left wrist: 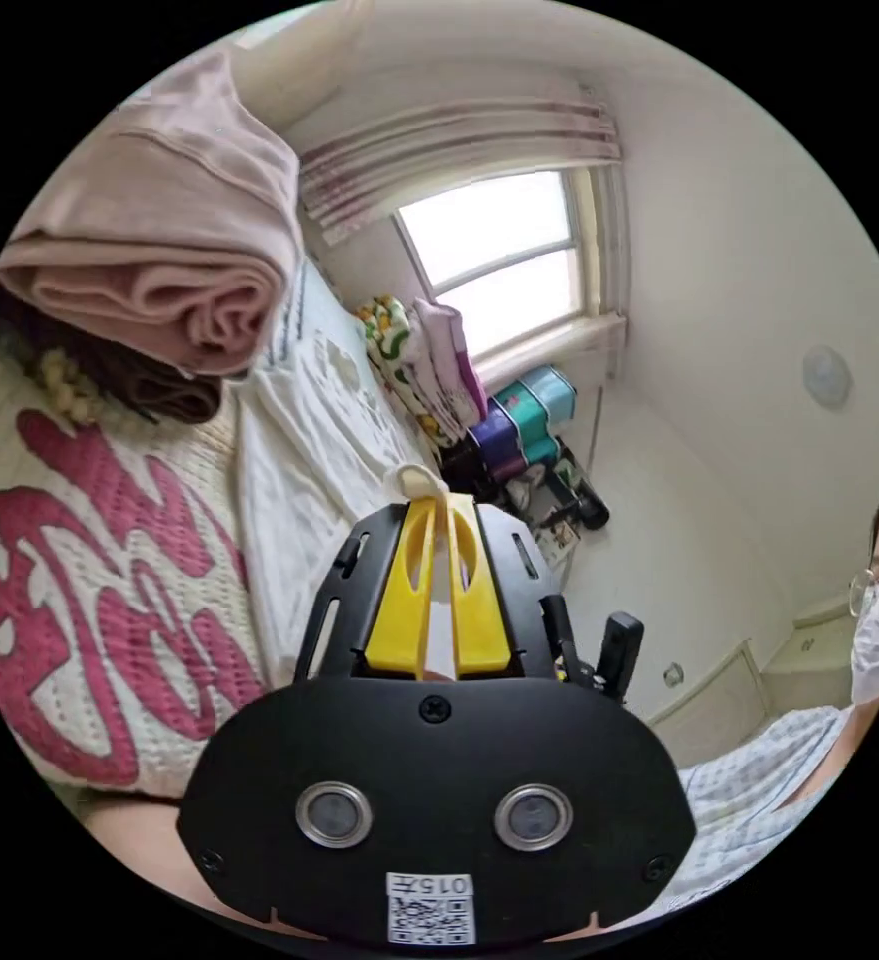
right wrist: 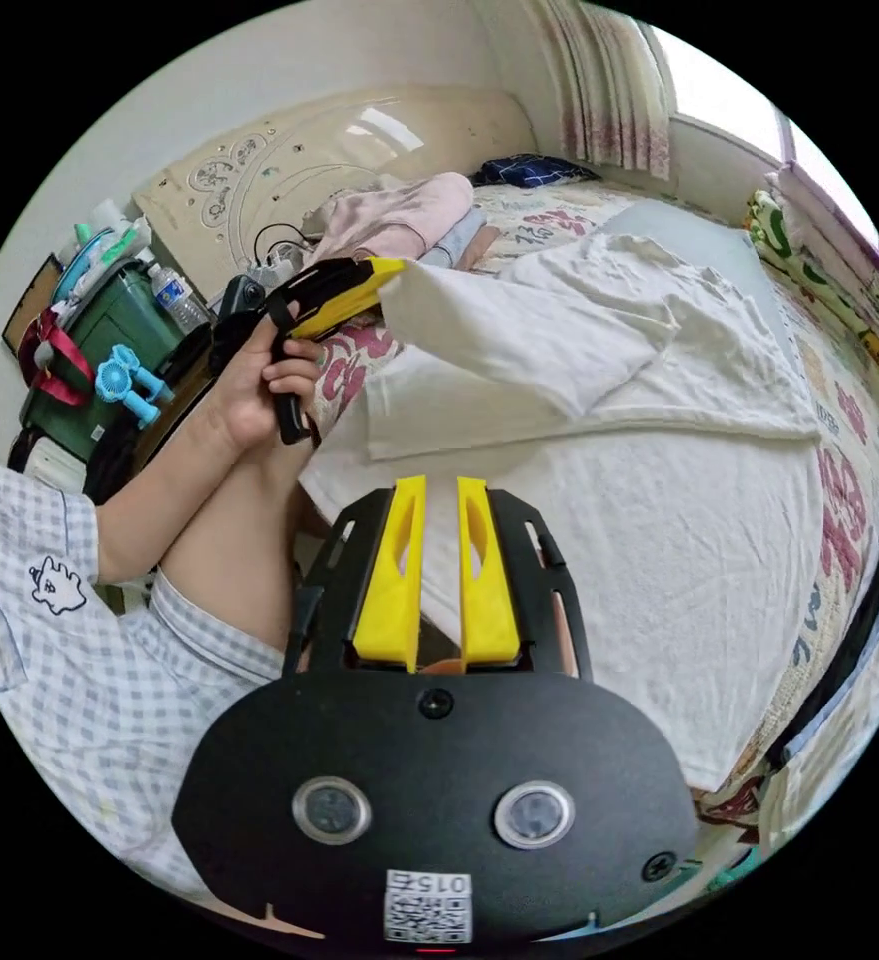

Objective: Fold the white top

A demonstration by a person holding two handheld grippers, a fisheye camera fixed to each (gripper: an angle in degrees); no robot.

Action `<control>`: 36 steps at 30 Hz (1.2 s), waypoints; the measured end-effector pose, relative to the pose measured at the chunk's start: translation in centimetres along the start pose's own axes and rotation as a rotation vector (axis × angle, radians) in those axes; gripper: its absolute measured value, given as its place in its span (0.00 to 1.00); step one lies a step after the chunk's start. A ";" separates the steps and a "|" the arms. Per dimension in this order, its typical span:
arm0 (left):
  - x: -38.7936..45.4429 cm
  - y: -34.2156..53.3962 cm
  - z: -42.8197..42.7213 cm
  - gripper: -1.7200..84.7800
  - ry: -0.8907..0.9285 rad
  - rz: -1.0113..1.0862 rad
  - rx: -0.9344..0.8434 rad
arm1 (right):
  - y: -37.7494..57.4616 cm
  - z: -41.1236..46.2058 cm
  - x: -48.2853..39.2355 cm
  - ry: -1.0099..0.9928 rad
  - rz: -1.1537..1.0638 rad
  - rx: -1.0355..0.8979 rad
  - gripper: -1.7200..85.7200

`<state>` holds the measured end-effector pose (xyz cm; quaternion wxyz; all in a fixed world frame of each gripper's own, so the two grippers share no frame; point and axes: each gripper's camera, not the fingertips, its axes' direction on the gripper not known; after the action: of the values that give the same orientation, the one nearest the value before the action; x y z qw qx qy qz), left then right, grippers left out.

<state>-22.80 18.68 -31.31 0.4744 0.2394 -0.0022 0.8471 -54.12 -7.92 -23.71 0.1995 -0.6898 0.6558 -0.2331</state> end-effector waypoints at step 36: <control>-3.0 0.6 4.2 0.14 -0.146 -0.097 -0.201 | -7.6 3.3 -2.2 -0.178 -0.003 -0.042 0.14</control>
<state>-20.27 15.00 -28.67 0.5351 0.2513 -0.1100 0.7990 -46.05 -5.40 -22.09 0.2420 -0.7127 0.6393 -0.1575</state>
